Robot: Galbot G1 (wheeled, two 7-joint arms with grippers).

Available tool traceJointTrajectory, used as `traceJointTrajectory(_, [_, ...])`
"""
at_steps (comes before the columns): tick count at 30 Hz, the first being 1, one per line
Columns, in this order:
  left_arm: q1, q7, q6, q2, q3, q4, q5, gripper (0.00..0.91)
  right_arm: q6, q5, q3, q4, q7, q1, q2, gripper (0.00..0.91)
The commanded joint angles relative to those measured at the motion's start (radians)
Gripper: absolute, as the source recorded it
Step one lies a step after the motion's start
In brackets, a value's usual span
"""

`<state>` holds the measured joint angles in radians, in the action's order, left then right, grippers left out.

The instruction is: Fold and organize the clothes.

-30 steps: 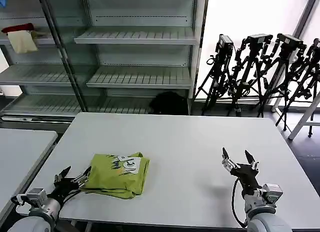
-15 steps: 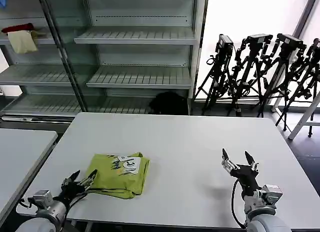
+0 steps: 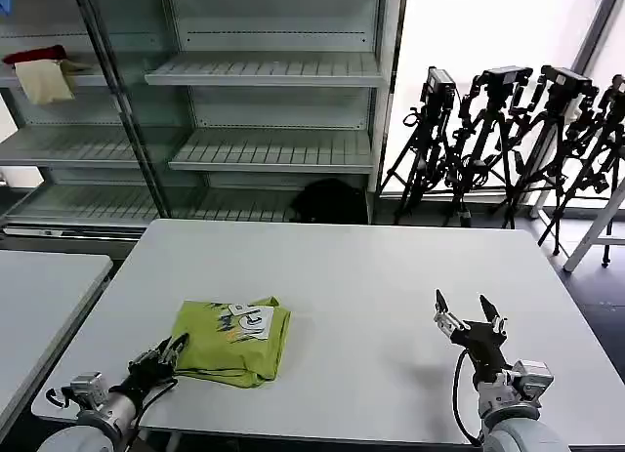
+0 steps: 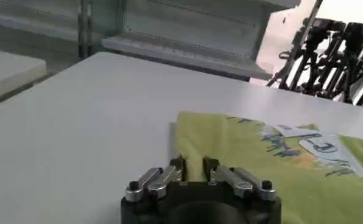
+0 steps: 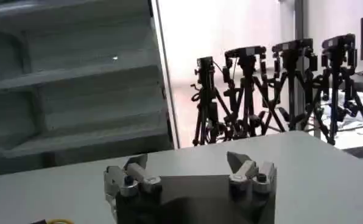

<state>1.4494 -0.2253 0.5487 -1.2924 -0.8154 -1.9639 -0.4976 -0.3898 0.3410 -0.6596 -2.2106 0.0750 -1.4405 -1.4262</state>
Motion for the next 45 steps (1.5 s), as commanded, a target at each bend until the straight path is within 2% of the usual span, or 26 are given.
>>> traceJointTrajectory(1, [-0.003,-0.003,-0.022,-0.001,-0.003,0.017,-0.08,0.0,-0.001,0.001,-0.002,-0.003,0.003,-0.001,0.001,0.907])
traceJointTrajectory(5, [0.0,0.002,-0.062,0.001,-0.019,0.02,-0.074,0.0,-0.002,0.003,-0.004,-0.004,0.004,-0.001,0.002,0.907])
traceJointTrajectory(8, [0.003,-0.015,-0.119,0.021,-0.059,0.024,0.016,0.0,-0.002,0.005,-0.004,-0.002,0.005,0.002,0.002,0.907])
traceJointTrajectory(11, [-0.003,-0.033,-0.173,0.074,-0.131,0.046,0.095,0.0,-0.002,0.008,-0.005,0.001,0.006,0.004,0.004,0.907])
traceJointTrajectory(19, [-0.036,-0.062,-0.232,0.281,-0.359,0.105,0.193,0.0,0.003,0.016,-0.006,0.016,0.008,0.005,0.009,0.907])
traceJointTrajectory(25, [-0.063,-0.076,-0.278,0.344,-0.42,0.035,0.379,0.0,0.004,0.021,-0.009,0.023,0.011,0.002,0.01,0.907])
traceJointTrajectory(30, [-0.065,-0.086,-0.336,0.366,-0.399,-0.052,0.536,0.0,0.006,0.04,-0.027,0.027,0.011,-0.007,0.022,0.907])
traceJointTrajectory(34, [-0.012,-0.083,-0.373,0.31,-0.274,-0.158,0.645,0.0,0.013,0.052,-0.039,0.038,0.011,-0.017,0.026,0.907])
traceJointTrajectory(37, [0.038,-0.066,-0.435,0.191,-0.092,-0.196,0.823,0.0,0.029,0.052,-0.045,0.054,0.013,-0.029,0.026,0.907])
traceJointTrajectory(38, [0.051,-0.051,-0.48,0.125,0.008,-0.181,0.888,0.0,0.036,0.053,-0.047,0.063,0.014,-0.035,0.028,0.907])
traceJointTrajectory(41, [0.047,-0.023,-0.535,0.009,0.177,-0.066,1.009,0.0,0.05,0.056,-0.054,0.078,0.018,-0.046,0.034,0.907])
traceJointTrajectory(45, [0.021,0.017,-0.56,-0.076,0.301,0.03,1.055,0.0,0.049,0.061,-0.065,0.085,0.023,-0.05,0.035,0.907])
